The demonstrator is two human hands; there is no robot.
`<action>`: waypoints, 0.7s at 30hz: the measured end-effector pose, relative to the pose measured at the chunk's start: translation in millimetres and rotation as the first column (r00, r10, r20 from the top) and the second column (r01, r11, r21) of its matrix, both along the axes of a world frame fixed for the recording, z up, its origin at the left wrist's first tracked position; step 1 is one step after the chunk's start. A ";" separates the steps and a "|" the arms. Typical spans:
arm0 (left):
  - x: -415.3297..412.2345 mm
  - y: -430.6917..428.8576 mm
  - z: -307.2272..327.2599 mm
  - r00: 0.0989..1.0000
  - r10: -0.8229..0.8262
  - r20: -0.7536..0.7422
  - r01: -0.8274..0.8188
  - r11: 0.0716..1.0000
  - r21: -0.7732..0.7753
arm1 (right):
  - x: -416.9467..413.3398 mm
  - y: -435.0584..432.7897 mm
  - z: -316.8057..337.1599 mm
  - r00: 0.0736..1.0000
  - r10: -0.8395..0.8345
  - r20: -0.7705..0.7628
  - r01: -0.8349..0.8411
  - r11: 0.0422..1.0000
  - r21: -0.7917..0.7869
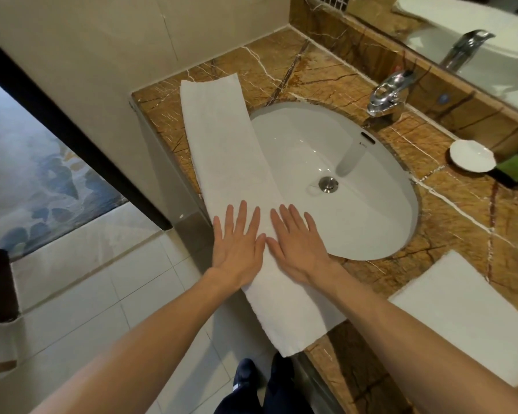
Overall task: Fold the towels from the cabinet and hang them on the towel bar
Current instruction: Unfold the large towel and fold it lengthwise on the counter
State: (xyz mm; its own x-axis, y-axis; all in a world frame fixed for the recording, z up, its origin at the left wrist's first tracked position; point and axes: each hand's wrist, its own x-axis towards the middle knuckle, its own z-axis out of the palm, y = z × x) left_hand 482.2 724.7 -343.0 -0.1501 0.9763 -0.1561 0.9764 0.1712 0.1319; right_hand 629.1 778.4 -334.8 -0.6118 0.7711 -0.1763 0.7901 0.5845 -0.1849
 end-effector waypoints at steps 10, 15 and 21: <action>19.2 7.3 15.1 0.998 -0.060 0.013 0.060 0.998 -0.015 | 19.8 -17.4 15.0 0.972 -0.178 -0.150 0.180 0.984 -0.001; 104.7 23.1 38.5 0.904 -0.272 0.330 0.226 0.959 0.172 | 90.3 -22.0 35.2 0.859 -0.438 -0.266 0.445 0.895 -0.034; 212.0 12.8 54.4 0.660 -0.399 0.637 0.344 0.914 0.215 | 211.9 -39.5 57.7 0.743 -0.656 -0.136 0.668 0.740 0.077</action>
State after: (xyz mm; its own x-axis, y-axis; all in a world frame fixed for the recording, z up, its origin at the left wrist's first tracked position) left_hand 694.3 737.6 -288.6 0.3413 0.9400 -0.0009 0.6147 -0.2225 0.7567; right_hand 841.0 738.9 -277.1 0.0517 0.9982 -0.0317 0.9676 -0.0579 -0.2456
